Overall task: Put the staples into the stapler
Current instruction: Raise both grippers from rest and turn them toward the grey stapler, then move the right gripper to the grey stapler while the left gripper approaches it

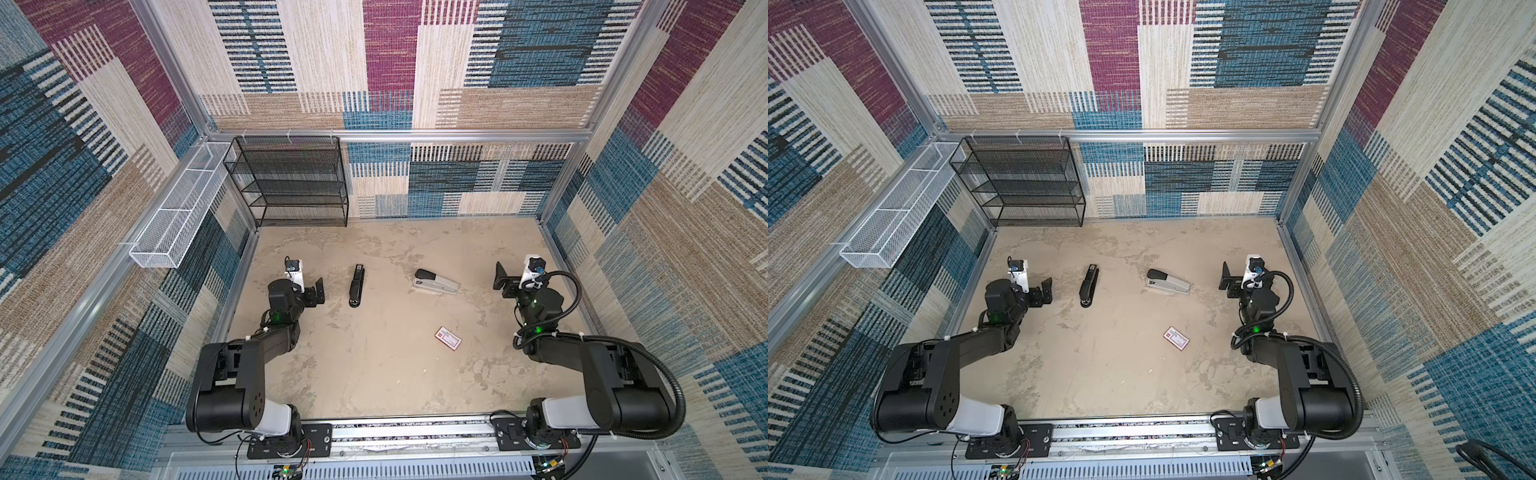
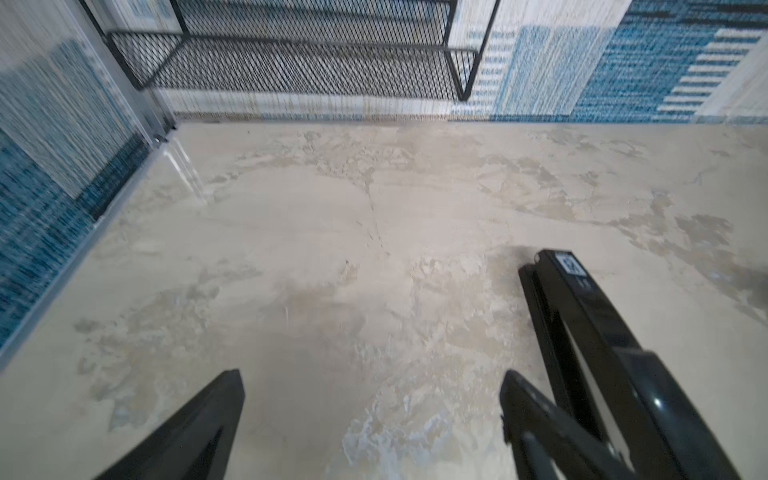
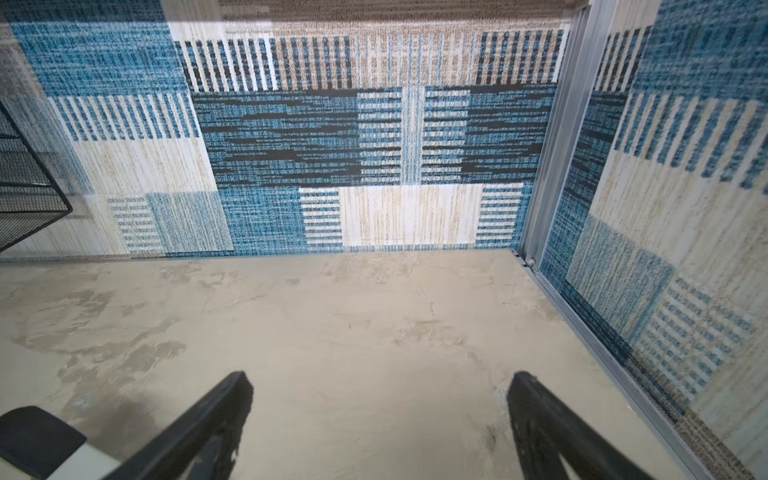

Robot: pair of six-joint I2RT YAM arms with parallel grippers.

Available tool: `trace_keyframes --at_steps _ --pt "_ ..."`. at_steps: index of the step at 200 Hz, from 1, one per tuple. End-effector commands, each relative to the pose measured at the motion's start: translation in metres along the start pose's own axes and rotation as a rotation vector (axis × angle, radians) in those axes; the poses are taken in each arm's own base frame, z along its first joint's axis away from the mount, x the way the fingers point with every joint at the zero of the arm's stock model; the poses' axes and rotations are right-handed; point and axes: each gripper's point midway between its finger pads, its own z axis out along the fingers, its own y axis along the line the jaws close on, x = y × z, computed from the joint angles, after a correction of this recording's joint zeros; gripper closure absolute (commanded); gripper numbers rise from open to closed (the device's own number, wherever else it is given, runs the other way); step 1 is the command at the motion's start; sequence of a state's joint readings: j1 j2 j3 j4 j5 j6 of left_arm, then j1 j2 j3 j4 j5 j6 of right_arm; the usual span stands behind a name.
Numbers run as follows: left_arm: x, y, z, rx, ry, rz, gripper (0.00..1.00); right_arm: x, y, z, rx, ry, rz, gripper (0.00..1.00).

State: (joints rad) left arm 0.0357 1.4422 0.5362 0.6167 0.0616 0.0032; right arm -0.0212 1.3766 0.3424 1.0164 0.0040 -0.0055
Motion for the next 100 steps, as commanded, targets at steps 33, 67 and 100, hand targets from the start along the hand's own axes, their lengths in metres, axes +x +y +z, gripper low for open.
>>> trace_keyframes --at_steps 33,67,100 --pt "-0.033 -0.009 -0.009 0.011 0.112 -0.195 0.01 -0.02 -0.013 -0.01 0.099 0.063 0.436 0.01" --pt "-0.041 -0.047 -0.007 0.227 0.18 -0.555 0.01 -0.02 0.011 -0.003 -0.022 0.184 0.557 0.12" --pt "-0.036 -0.082 -0.007 0.422 0.205 -0.681 0.01 -0.026 0.025 0.0 -0.09 0.249 0.517 0.12"
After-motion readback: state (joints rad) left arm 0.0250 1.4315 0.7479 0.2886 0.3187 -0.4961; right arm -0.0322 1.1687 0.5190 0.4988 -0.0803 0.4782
